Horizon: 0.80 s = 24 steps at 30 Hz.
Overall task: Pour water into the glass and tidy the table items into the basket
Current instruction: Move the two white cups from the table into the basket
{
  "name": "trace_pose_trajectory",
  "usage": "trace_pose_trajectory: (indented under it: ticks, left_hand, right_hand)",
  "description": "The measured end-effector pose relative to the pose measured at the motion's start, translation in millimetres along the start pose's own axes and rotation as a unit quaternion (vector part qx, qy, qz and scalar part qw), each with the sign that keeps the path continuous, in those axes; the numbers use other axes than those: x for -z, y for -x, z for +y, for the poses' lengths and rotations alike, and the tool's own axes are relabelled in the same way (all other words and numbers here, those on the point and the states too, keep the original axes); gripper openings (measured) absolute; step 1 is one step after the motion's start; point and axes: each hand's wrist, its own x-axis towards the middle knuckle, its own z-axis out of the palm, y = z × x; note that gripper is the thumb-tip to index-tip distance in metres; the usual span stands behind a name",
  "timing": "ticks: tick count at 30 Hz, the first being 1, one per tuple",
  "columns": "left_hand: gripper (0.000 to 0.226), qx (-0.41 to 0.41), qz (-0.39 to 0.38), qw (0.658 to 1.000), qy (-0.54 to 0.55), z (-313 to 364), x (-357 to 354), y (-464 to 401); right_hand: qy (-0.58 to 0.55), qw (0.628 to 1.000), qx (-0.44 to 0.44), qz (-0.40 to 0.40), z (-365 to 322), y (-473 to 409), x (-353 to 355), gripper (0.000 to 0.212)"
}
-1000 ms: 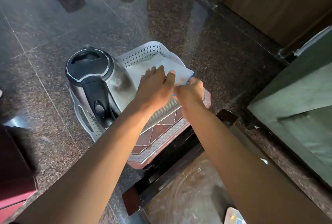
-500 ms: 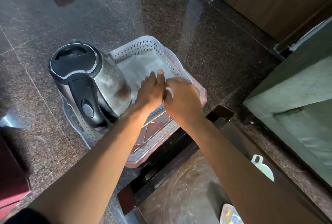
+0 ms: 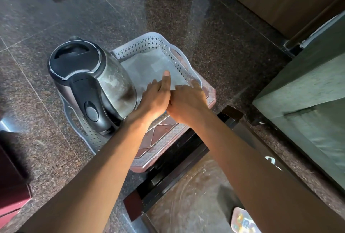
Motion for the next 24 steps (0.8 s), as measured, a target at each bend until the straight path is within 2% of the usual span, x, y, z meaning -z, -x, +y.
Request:
trace_pose_trajectory:
  ticks: [3,6,10,13,17,20,24]
  left_hand:
    - [0.079,-0.001,0.002,0.999,0.033,0,-4,-2]
    - [0.079,-0.008,0.012,0.998,0.054,0,-7,-2]
    - [0.07,-0.047,0.092,0.994,0.046,0,-15,4]
    - [0.05,-0.137,0.165,0.975,0.055,10,-25,21]
    - [0.035,-0.327,0.207,0.92,0.056,23,-49,55]
    - [0.031,-0.403,0.175,0.896,0.067,25,-76,86]
    - [0.033,-0.396,0.067,0.91,0.102,23,-125,128]
  right_hand:
    - [0.003,1.0,-0.003,-0.005,3,0,-2,0.047]
    - [-0.027,0.999,-0.004,0.026,8,7,-5,0.053]
    - [-0.094,0.99,-0.013,0.109,16,32,-7,0.042]
    - [-0.154,0.974,-0.035,0.16,22,63,-11,0.034]
    - [-0.217,0.949,-0.092,0.211,32,120,-25,0.047]
    - [-0.262,0.927,-0.151,0.223,48,171,-44,0.05]
    - [-0.293,0.89,-0.238,0.255,70,247,-74,0.049]
